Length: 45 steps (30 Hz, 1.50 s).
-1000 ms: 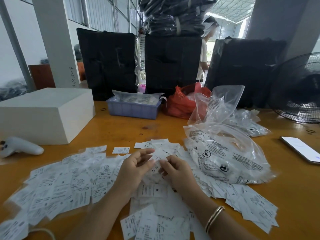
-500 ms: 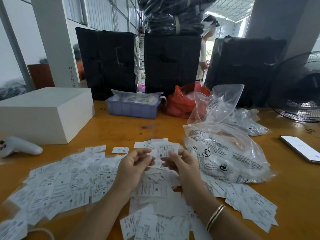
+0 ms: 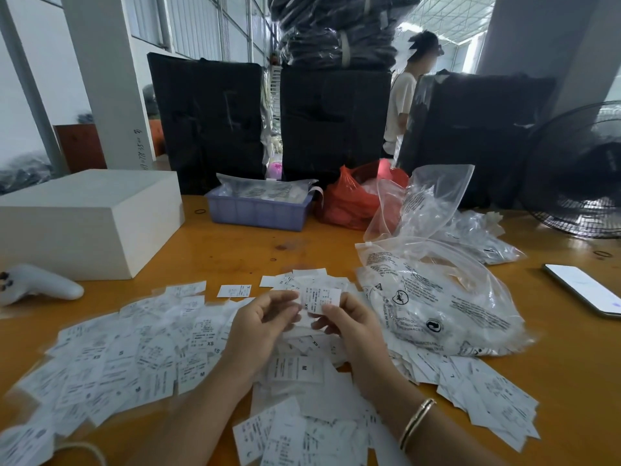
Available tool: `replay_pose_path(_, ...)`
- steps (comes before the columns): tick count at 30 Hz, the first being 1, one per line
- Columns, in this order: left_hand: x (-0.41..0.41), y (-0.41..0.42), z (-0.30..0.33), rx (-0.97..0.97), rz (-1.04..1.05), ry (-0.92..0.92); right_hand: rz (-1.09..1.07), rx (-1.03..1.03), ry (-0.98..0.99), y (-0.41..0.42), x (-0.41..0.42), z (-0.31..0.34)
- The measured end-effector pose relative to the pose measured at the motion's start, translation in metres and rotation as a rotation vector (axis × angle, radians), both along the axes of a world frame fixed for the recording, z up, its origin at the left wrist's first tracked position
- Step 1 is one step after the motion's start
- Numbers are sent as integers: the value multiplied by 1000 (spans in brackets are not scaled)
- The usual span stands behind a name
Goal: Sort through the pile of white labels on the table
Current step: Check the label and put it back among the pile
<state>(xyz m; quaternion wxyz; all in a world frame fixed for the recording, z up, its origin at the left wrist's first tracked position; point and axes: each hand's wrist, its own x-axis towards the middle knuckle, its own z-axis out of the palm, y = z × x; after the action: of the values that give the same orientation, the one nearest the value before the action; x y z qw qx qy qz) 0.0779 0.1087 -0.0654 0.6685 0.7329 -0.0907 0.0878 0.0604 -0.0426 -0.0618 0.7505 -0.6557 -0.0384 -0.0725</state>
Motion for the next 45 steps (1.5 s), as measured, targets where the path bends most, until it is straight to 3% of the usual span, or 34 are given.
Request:
replay_pose_path(6,-1,0,0,13,-17,-9,-29,-127,68,3,2,-1)
replay_pose_path(11,0,1,0,-12,18,-17,-62,-67,120,1,2,-1)
replay_pose_path(17,-2,1,0,18,9,-12,-47,-212,111,4,0,1)
replay_pose_path(24,-3,3,3,51,-49,13,-93,-584,-85,12,-2,-4)
replay_pose_path(28,0,6,4,-32,60,1,-153,-334,-60,5,-1,-1)
replay_pose_path(33,-3,0,2,-8,38,-16,-113,-468,-106,7,-2,-4)
replay_pose_path(39,-1,3,6,-69,80,10,-119,-220,-144,0,-4,1)
replay_pose_path(45,-3,2,1,-41,10,42,-29,-254,-121,8,-3,-1)
